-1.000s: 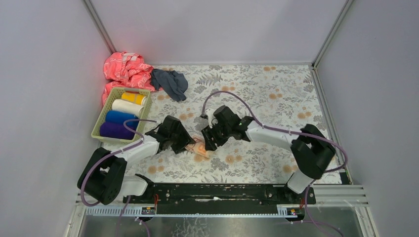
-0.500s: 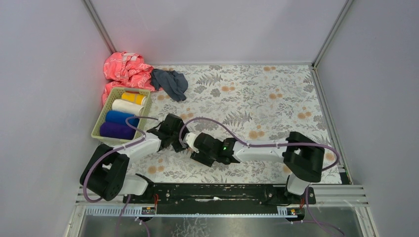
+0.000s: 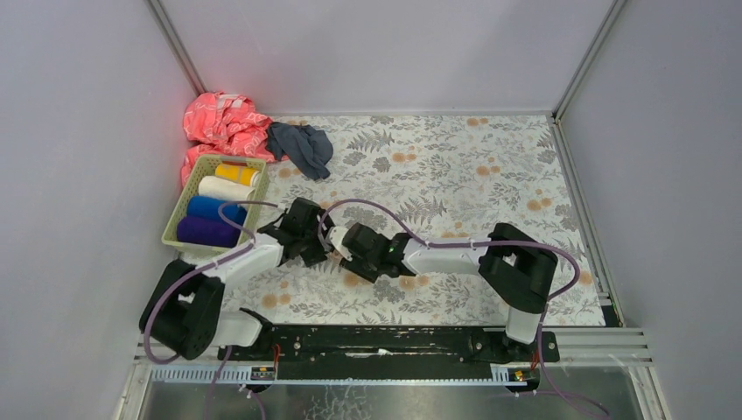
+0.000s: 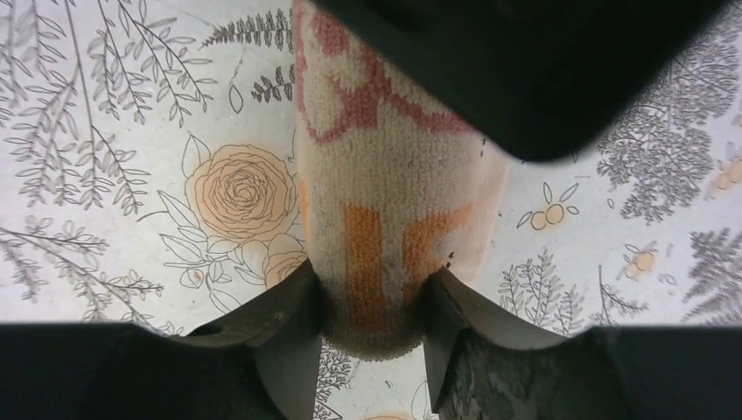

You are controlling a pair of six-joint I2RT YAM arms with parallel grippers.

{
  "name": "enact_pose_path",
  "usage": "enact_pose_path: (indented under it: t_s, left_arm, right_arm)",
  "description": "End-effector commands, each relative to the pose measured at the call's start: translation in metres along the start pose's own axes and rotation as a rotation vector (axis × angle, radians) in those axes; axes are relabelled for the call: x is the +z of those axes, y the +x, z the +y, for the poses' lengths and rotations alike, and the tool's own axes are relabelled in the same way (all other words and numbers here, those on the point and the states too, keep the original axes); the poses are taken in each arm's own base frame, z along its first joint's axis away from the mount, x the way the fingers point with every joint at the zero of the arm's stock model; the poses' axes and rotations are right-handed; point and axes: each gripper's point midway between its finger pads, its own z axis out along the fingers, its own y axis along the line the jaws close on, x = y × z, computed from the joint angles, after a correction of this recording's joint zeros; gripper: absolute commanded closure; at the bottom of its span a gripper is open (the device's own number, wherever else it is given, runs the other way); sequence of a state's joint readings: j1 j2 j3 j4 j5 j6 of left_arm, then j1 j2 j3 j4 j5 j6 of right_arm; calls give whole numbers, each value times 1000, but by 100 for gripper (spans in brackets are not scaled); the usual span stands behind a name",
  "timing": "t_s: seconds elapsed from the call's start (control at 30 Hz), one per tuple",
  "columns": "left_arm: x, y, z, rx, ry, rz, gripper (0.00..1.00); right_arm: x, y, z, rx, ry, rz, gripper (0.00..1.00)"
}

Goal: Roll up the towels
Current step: Roll the towel at the center of the board, then pick up the towel at the center of the board.

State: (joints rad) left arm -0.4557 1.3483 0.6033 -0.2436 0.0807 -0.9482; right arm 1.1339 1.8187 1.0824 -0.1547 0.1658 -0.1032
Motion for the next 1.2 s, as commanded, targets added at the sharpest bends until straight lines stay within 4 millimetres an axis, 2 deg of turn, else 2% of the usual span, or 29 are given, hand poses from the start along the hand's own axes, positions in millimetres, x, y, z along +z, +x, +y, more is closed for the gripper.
enact_pose_path:
  t_s: [0.0,0.13,0.27,0.37,0.53,0.7,0.9,1.17]
  left_arm:
    - [-21,-16,14,-46,-31,-87,26]
    - [-40,-20,24,-114,-30,-154,22]
    - [-50,-10,38,-181,-23,-166,19]
    - [-55,1,36,-232,28,-139,18]
    - [-60,8,15,-273,154,-99,13]
    - [-51,15,-4,-277,202,-67,14]
    - [-30,17,-13,-287,207,-64,20]
    - [-5,34,0,-296,158,-19,29]
  right_arm:
    - [-1,16,31,141,-275,79,62]
    - [-4,12,38,212,-377,86,63]
    - [-4,7,41,262,-429,85,64]
    - [-3,6,41,286,-436,90,64]
    - [4,11,42,313,-440,111,65]
    - [7,13,45,347,-450,116,65]
    - [10,10,49,375,-480,109,65]
    - [11,2,59,510,-597,83,66]
